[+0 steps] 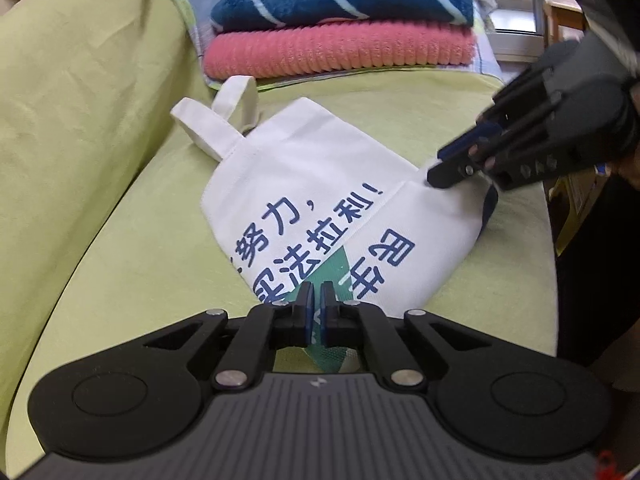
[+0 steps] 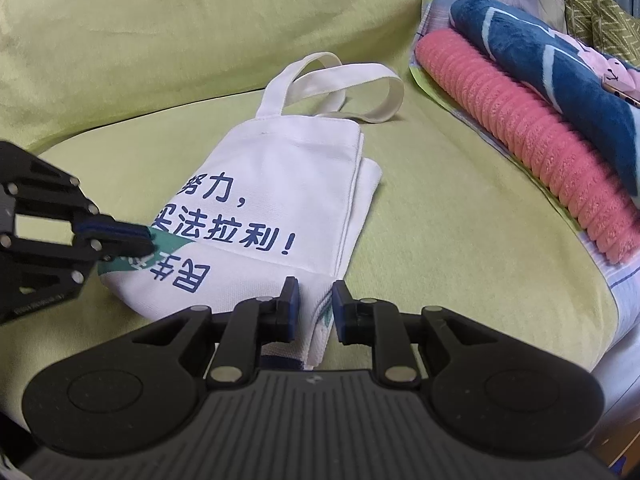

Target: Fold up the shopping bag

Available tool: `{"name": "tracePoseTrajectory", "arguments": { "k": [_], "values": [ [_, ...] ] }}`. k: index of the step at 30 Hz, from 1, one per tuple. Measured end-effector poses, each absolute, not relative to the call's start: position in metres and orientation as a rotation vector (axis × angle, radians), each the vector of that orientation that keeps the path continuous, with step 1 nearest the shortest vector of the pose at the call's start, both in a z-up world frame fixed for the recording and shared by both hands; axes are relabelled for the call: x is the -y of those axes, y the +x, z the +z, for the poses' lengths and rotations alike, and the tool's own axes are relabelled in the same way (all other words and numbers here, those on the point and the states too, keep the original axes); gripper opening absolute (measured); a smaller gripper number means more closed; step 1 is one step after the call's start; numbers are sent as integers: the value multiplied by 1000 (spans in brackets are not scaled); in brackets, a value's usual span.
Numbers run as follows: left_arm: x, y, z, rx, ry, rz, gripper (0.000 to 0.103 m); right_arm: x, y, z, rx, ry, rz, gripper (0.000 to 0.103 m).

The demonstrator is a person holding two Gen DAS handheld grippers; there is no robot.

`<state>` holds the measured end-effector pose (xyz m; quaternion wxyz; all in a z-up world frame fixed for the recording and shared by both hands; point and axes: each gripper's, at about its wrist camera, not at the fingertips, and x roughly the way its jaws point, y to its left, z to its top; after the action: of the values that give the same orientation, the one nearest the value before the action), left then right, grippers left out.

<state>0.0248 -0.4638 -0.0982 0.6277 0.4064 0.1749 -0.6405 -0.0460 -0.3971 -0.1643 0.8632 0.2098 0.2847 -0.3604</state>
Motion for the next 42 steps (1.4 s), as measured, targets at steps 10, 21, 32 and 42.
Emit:
{"name": "tracePoseTrajectory", "arguments": {
  "k": [10,21,32,42],
  "values": [
    [459,48,-109,-482,873,-1459,7,396,-45,-165,-589,439,-762,18],
    [466,25,-107,-434,957,-1372,0,406,-52,-171,-562,538,-744,21],
    [455,14,-106,-313,1033,-1401,0,407,-51,-170,-569,539,-742,21],
    [379,-25,-151,368,1494,-1440,43,408,-54,-171,-558,546,-724,21]
  ]
}}
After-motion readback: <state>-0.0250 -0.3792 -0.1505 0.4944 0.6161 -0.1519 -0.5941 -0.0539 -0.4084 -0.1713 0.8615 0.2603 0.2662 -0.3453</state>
